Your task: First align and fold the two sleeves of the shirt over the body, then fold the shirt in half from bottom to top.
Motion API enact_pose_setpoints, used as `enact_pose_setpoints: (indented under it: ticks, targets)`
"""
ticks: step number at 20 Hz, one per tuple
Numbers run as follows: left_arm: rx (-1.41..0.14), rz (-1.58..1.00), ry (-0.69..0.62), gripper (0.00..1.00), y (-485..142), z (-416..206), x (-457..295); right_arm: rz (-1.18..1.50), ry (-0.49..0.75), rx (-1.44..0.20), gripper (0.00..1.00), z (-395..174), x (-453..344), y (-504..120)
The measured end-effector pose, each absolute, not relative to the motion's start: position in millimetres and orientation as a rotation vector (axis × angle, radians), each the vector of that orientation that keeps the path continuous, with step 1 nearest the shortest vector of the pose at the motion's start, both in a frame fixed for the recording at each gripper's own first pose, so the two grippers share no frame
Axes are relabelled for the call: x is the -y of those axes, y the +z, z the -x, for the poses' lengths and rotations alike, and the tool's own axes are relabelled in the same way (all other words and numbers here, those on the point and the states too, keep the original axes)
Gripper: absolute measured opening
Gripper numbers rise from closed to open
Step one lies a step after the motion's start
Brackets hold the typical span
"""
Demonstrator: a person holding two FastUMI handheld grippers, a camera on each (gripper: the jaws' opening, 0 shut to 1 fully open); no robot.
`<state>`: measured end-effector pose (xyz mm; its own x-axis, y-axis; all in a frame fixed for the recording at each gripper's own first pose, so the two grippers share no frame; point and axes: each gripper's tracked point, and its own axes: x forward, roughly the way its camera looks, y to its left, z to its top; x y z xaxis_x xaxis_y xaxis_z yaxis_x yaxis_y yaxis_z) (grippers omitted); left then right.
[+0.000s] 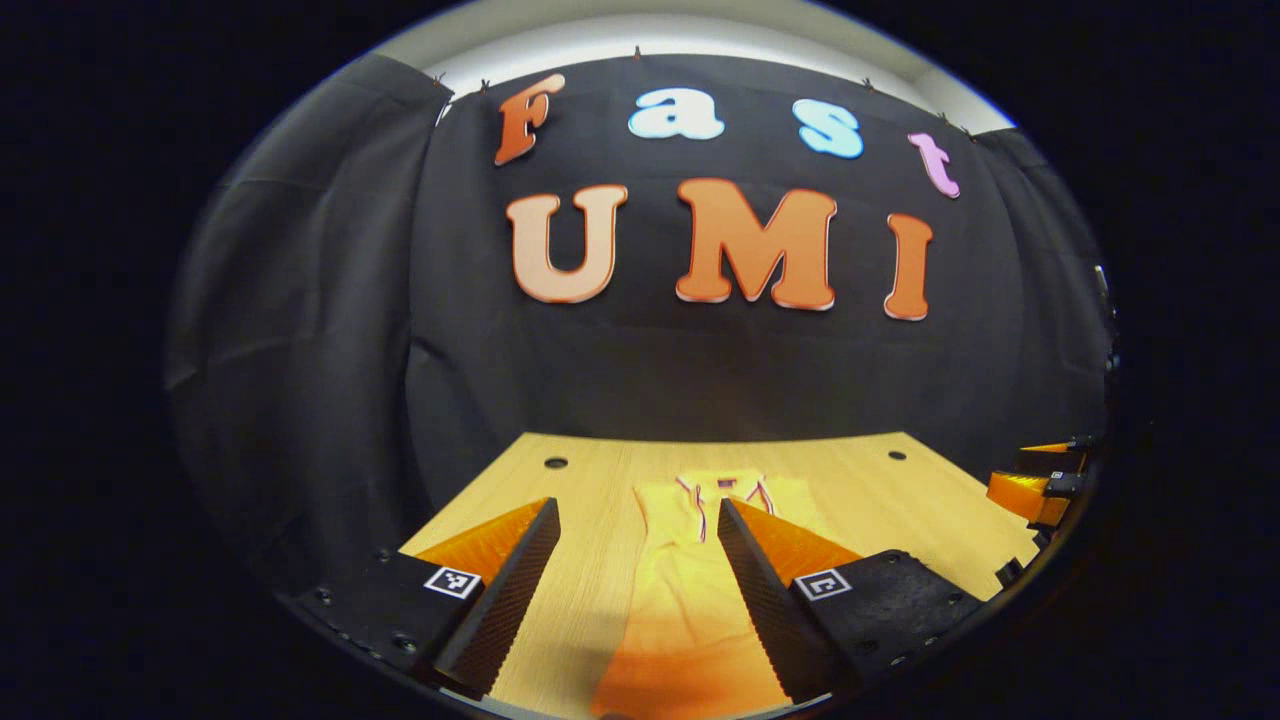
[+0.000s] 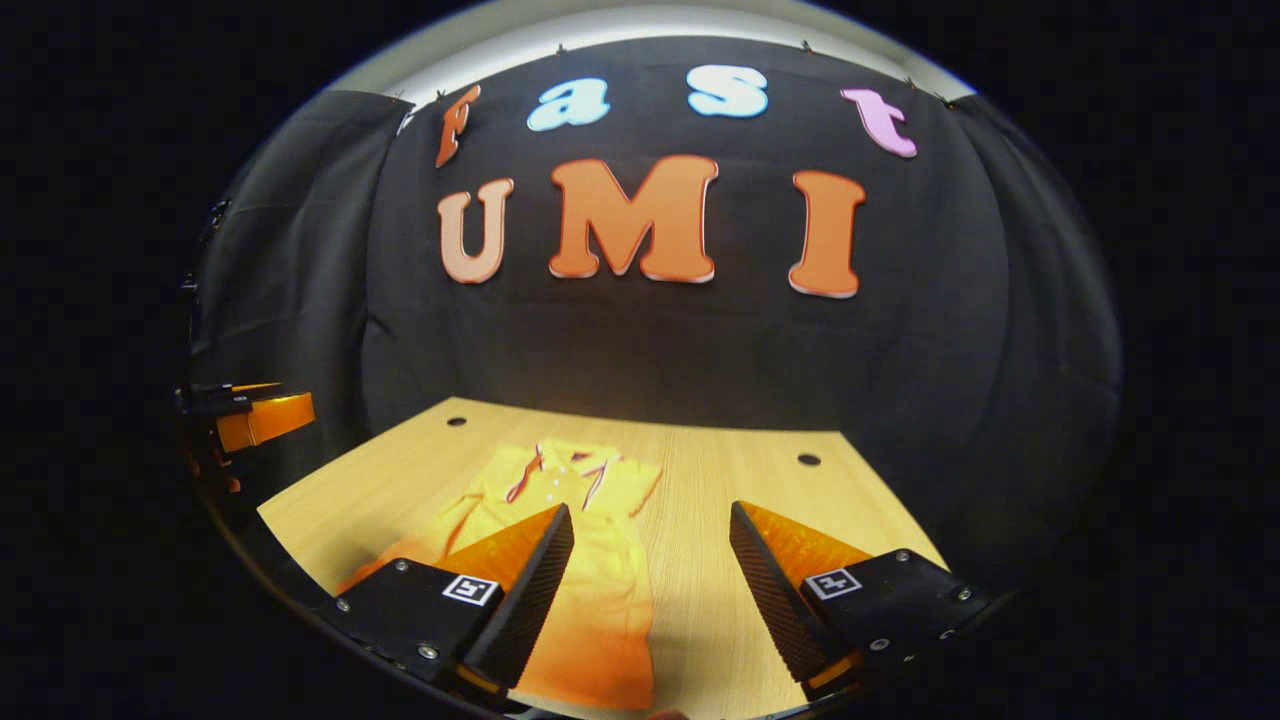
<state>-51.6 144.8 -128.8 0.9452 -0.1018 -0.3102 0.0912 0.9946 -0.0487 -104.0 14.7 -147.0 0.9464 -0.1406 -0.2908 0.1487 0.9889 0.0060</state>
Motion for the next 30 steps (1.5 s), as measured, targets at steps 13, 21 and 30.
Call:
enact_pose_setpoints:
  ticks: [13, 21, 30]
  targets:
    - [-0.85, -0.068, -0.199, 0.99, -310, 101, -148, -0.14, -0.075, -0.776, 0.96, 155, -36, -305]
    - [-1.06, -0.024, -0.209, 0.99, -375, 134, -159, -0.134, -0.051, -0.941, 0.96, 173, -49, -350]
    - [-1.1, -0.083, -0.24, 0.96, -387, 143, -151, -0.059, -0.059, -0.988, 0.82, 183, -49, -368]
